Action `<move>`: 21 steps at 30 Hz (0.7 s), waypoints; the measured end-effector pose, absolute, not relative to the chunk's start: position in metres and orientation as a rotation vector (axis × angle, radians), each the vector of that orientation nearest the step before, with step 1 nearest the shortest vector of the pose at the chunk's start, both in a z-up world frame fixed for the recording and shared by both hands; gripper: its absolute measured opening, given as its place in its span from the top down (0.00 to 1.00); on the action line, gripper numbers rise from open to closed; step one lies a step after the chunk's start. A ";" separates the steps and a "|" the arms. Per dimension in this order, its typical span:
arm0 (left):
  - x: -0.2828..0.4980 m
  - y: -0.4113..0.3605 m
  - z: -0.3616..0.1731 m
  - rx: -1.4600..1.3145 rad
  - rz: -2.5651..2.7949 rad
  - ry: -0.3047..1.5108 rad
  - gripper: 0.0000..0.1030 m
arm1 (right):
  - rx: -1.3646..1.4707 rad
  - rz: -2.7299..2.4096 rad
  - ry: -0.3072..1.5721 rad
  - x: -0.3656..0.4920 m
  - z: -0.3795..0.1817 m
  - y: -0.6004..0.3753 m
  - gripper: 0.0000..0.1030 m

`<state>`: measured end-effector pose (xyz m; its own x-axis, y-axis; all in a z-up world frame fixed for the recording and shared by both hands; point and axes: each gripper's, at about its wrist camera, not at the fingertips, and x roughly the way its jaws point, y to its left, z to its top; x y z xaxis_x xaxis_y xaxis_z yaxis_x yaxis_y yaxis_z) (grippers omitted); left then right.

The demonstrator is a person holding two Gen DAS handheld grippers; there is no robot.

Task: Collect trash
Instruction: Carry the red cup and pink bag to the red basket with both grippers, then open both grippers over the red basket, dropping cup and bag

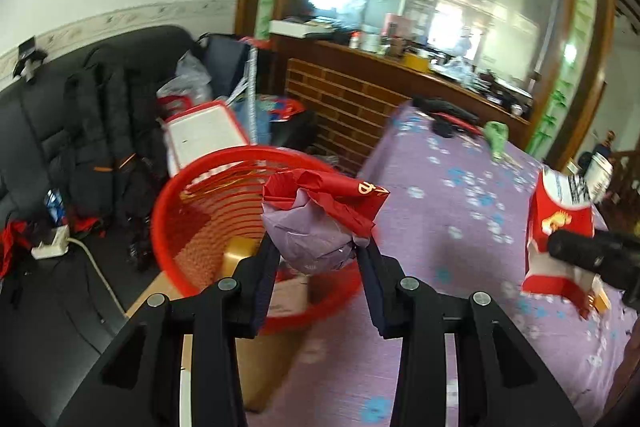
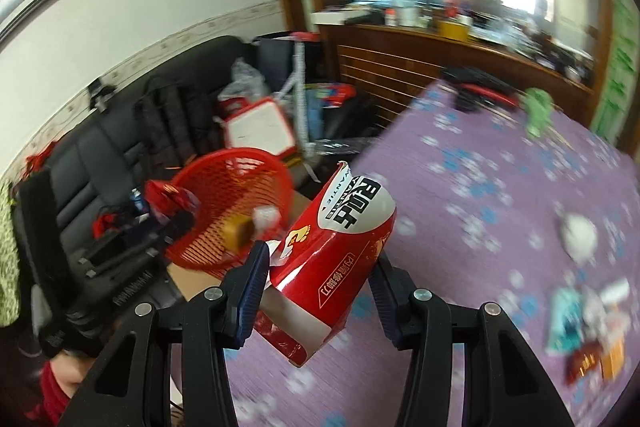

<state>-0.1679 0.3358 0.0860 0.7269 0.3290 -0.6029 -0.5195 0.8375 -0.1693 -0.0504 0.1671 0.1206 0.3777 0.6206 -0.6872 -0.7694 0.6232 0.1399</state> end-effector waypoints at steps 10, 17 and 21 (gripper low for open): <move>-0.165 0.391 0.057 -0.384 0.541 0.645 0.63 | -0.290 0.975 0.809 -0.037 0.101 0.278 0.42; -0.160 0.406 0.048 -0.409 0.542 0.654 0.50 | -0.267 0.983 0.839 -0.024 0.092 0.308 0.33; -0.157 0.402 0.049 -0.375 0.564 0.654 0.41 | -0.221 0.980 0.820 -0.022 0.098 0.288 0.31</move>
<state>-0.1569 0.4021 0.0491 0.6538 0.3702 -0.6599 -0.5981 0.7870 -0.1511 -0.0215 0.2883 0.0977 0.2919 0.6489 -0.7027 -0.8061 0.5623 0.1844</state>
